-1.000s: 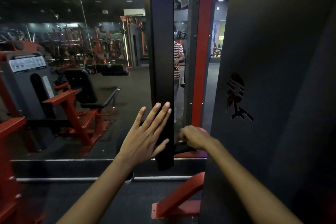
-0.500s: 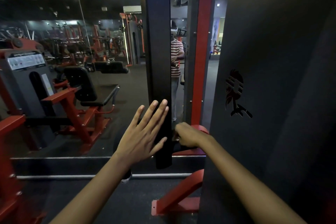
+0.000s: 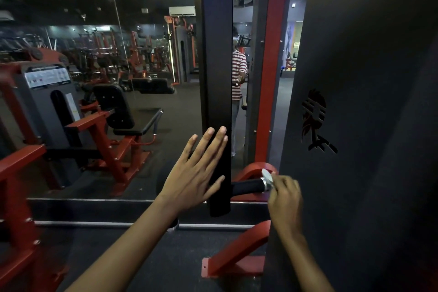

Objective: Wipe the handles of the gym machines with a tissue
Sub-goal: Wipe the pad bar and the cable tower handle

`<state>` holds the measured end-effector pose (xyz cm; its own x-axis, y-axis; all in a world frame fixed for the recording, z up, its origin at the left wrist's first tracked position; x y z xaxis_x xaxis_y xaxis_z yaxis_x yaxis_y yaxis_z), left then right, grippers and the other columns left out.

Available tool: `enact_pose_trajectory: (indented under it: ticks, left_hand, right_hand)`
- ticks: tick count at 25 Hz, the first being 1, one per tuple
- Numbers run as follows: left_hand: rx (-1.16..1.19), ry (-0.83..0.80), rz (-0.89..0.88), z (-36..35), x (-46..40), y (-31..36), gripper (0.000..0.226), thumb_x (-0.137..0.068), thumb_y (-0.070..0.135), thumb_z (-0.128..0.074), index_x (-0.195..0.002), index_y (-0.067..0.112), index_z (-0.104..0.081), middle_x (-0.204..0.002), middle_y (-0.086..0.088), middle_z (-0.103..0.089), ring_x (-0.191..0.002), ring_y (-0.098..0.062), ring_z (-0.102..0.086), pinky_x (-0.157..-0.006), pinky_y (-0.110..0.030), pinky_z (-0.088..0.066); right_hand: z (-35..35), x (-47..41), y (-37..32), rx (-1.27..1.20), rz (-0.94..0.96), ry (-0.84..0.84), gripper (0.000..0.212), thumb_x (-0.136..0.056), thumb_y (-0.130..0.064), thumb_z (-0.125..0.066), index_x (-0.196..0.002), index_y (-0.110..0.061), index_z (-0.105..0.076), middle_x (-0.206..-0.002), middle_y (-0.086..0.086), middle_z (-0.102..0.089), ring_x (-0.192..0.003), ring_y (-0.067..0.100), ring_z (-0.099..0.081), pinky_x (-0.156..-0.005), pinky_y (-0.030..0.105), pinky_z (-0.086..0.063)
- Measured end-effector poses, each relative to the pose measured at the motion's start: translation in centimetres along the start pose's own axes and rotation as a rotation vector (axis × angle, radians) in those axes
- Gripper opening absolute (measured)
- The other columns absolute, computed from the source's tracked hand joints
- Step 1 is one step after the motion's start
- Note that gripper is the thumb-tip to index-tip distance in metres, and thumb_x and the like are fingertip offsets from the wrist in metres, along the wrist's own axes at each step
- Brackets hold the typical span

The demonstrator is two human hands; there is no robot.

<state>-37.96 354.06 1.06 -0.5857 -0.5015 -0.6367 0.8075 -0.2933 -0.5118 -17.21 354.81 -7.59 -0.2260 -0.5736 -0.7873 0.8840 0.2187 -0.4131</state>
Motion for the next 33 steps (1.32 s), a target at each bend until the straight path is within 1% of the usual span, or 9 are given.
enact_pose_trajectory:
  ticks: [3, 7, 12, 15, 18, 20, 27, 30, 33]
  left_hand:
    - [0.010, -0.008, 0.000, -0.1, 0.1, 0.0, 0.080, -0.093, 0.051, -0.038, -0.150, 0.004, -0.006, -0.158, -0.013, 0.000, -0.146, -0.030, 0.000, -0.116, -0.048, -0.017]
    - [0.011, -0.007, 0.010, -0.2, 0.1, 0.0, 0.080, -0.093, 0.050, -0.039, -0.149, 0.003, -0.007, -0.158, -0.014, 0.001, -0.146, -0.031, 0.000, -0.116, -0.047, -0.018]
    - [0.012, -0.034, 0.019, -0.8, 0.0, -0.4, 0.081, -0.092, 0.050, -0.039, -0.149, 0.003, -0.007, -0.158, -0.015, 0.002, -0.146, -0.032, 0.002, -0.117, -0.046, -0.017]
    - [0.014, -0.037, 0.017, -1.0, -0.1, -0.4, 0.082, -0.091, 0.050, -0.039, -0.150, 0.003, -0.007, -0.158, -0.015, 0.003, -0.146, -0.031, 0.002, -0.117, -0.046, -0.016]
    - [0.018, -0.036, 0.019, -1.0, -0.1, -0.5, 0.081, -0.091, 0.050, -0.039, -0.150, 0.004, -0.007, -0.158, -0.014, 0.003, -0.146, -0.031, 0.002, -0.117, -0.045, -0.016]
    - [0.023, -0.035, 0.018, -1.1, -0.1, -0.5, 0.081, -0.091, 0.049, -0.039, -0.149, 0.003, -0.007, -0.158, -0.014, 0.003, -0.146, -0.031, 0.002, -0.117, -0.044, -0.015]
    - [0.036, -0.026, 0.014, -1.3, -0.2, -0.7, 0.081, -0.092, 0.049, -0.038, -0.150, 0.004, -0.006, -0.158, -0.014, 0.002, -0.146, -0.031, 0.002, -0.117, -0.044, -0.016]
    - [0.048, -0.019, 0.010, -1.4, -0.2, -0.8, 0.081, -0.092, 0.049, -0.039, -0.150, 0.004, -0.006, -0.158, -0.014, 0.001, -0.146, -0.030, 0.001, -0.116, -0.043, -0.017]
    - [0.044, -0.019, 0.015, -1.4, -0.2, -0.8, 0.081, -0.092, 0.049, -0.040, -0.150, 0.004, -0.006, -0.158, -0.014, 0.002, -0.146, -0.030, 0.003, -0.117, -0.043, -0.015]
  right_hand:
    - [-2.2, 2.8, -1.1, -0.028, -0.075, -0.086, 0.043, -0.077, 0.012, -0.061, -0.118, 0.000, -0.061, -0.088, 0.011, -0.053, -0.067, 0.026, -0.058, -0.057, 0.031, -0.050]
    - [-3.0, 3.3, -4.8, -0.285, -0.146, -0.073, 0.034, -0.080, 0.011, -0.058, -0.114, 0.003, -0.061, -0.101, 0.013, -0.054, -0.090, 0.014, -0.051, -0.084, 0.018, -0.045]
    - [-3.3, 3.7, -7.1, -0.432, -0.042, -0.161, 0.018, -0.086, 0.000, -0.052, -0.101, -0.001, -0.063, -0.089, 0.005, -0.053, -0.076, 0.010, -0.052, -0.070, 0.021, -0.045]
    - [-2.7, 2.6, -3.4, -0.327, -0.203, -0.004, 0.015, -0.074, 0.012, -0.062, -0.082, -0.001, -0.064, -0.080, 0.011, -0.055, -0.070, 0.020, -0.054, -0.065, 0.021, -0.036]
    - [-2.8, 2.2, -0.5, -0.215, -0.388, 0.014, 0.015, -0.075, 0.006, -0.064, -0.085, -0.004, -0.067, -0.082, 0.010, -0.058, -0.070, 0.031, -0.059, -0.065, 0.030, -0.041]
    - [-3.4, 2.6, -1.1, -0.243, -0.383, 0.013, 0.013, -0.074, 0.005, -0.066, -0.083, -0.004, -0.068, -0.077, 0.011, -0.060, -0.067, 0.032, -0.060, -0.063, 0.025, -0.038]
    - [-5.9, 5.1, -5.7, -0.519, -0.241, -0.168, 0.020, -0.075, 0.008, -0.061, -0.078, -0.012, -0.063, -0.081, -0.002, -0.061, -0.075, 0.007, -0.057, -0.070, 0.012, -0.042]
    - [-6.5, 4.9, -1.7, -0.671, -0.726, -0.047, 0.017, -0.077, 0.000, -0.068, -0.070, -0.014, -0.062, -0.067, -0.001, -0.064, -0.065, 0.017, -0.061, -0.054, 0.016, -0.045]
    - [-7.4, 4.9, 1.6, -1.028, -1.305, 0.088, 0.014, -0.084, 0.009, -0.056, -0.088, -0.001, -0.065, -0.058, 0.001, -0.064, -0.048, 0.008, -0.060, -0.044, 0.009, -0.045]
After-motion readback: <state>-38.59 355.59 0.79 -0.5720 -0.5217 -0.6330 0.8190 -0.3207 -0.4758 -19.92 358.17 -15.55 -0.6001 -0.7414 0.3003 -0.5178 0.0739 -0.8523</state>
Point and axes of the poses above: each hand's wrist, its own x-axis away from the middle knuckle, its own z-axis out of the back of the hand, y = z × x, the point moved 4 cm from there along -x, towards the middle knuckle
